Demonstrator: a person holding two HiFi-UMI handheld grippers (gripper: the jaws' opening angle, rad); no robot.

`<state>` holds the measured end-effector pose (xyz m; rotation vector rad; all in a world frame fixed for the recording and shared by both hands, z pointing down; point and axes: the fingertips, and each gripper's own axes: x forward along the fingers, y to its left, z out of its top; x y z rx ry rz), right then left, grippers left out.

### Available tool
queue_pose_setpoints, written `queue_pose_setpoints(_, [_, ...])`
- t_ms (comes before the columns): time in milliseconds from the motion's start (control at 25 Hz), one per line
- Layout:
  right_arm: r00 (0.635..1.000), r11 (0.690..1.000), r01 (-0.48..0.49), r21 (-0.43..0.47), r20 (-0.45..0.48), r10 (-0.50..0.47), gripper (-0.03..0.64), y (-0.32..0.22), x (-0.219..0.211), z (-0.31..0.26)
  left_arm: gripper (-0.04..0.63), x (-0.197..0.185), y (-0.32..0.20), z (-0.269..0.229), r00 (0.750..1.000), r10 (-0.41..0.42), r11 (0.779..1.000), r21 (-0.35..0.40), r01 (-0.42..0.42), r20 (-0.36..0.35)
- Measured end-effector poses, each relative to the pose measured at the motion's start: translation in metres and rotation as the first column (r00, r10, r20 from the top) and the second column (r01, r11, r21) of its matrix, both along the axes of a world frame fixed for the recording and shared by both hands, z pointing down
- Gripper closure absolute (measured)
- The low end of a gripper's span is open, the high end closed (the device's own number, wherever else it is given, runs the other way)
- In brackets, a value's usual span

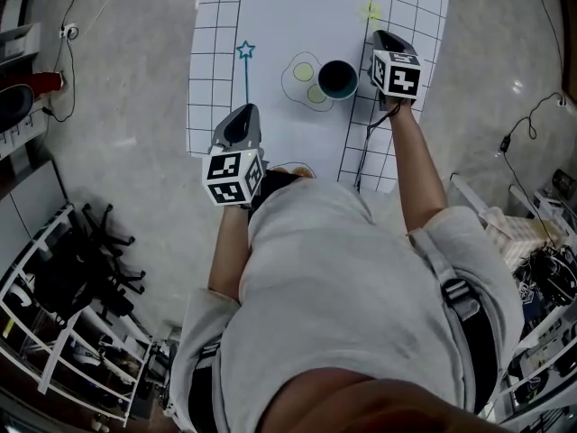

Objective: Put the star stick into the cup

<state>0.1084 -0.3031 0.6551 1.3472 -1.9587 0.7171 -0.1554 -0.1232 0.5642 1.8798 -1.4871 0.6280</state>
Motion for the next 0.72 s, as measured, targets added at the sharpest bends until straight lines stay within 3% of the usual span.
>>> queue_pose_setpoints(160, [0.991,0.997,-0.033,0.077,0.132,0.023,0.601,0.002,-0.009,-0.032,0.592,0.003,0.003,-0.001,1.000,0.017,1.000,0.012,-0.017,-0.003])
queue_pose_setpoints(480, [0.938,0.976,-0.106,0.189,0.345,0.035,0.603,0.012,-0.015,-0.101,0.592,0.017,-0.007,-0.009,0.997,0.070,0.996,0.059,-0.069,-0.017])
queue_pose_setpoints(720, [0.834,0.948,-0.189,0.255,0.551,0.018,0.601,0.017,-0.018,-0.159,0.592,0.025,-0.011,-0.017,0.995,0.093,0.992,0.090,-0.091,-0.022])
